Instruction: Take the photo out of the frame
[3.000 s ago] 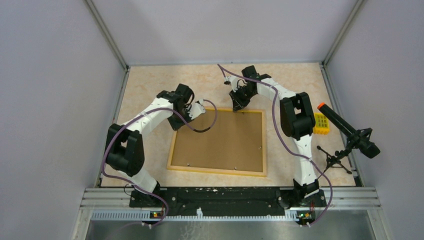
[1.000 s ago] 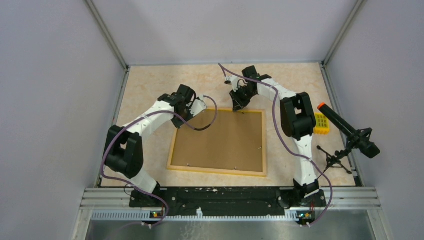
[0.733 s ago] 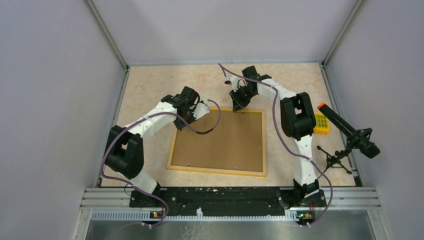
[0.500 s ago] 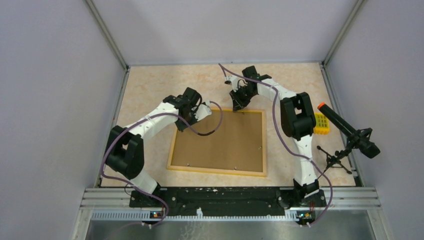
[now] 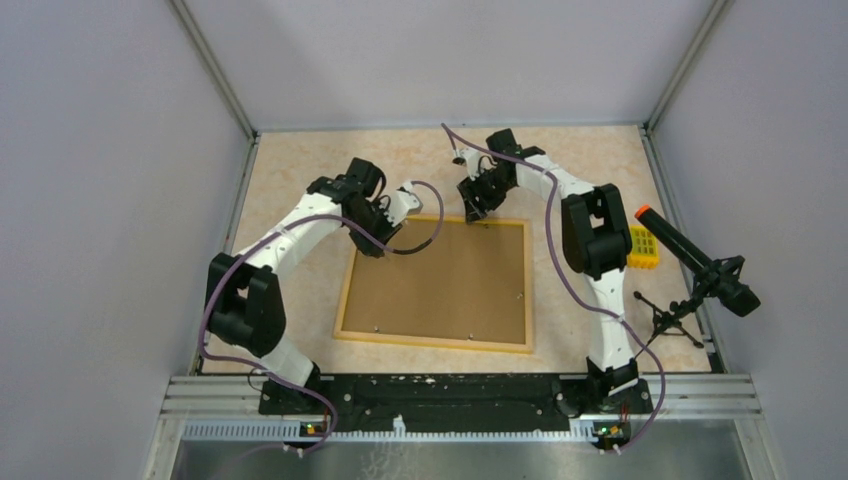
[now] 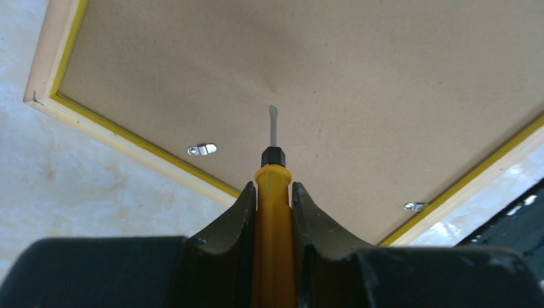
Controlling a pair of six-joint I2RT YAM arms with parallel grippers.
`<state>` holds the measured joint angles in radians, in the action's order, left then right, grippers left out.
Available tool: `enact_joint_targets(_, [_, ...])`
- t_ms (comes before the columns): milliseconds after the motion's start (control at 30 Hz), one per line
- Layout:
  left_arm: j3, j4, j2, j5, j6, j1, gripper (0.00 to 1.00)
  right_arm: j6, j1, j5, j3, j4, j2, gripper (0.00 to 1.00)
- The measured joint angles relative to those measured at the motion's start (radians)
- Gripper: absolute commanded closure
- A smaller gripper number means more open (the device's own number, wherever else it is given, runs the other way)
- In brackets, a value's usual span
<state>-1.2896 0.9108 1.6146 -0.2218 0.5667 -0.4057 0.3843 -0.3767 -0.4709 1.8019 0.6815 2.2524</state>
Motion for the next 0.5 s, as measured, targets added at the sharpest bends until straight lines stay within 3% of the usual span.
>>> enact_joint_targets(233, [-0.014, 0.039, -0.058, -0.116, 0.01, 0.038, 1.0, -0.003, -0.022, 0.029, 0.08, 0.023, 0.011, 0.36])
enact_joint_targets(500, [0.021, 0.089, -0.165, -0.173, 0.039, 0.04, 1.0, -0.002, -0.122, 0.032, 0.2, 0.022, 0.096, 0.38])
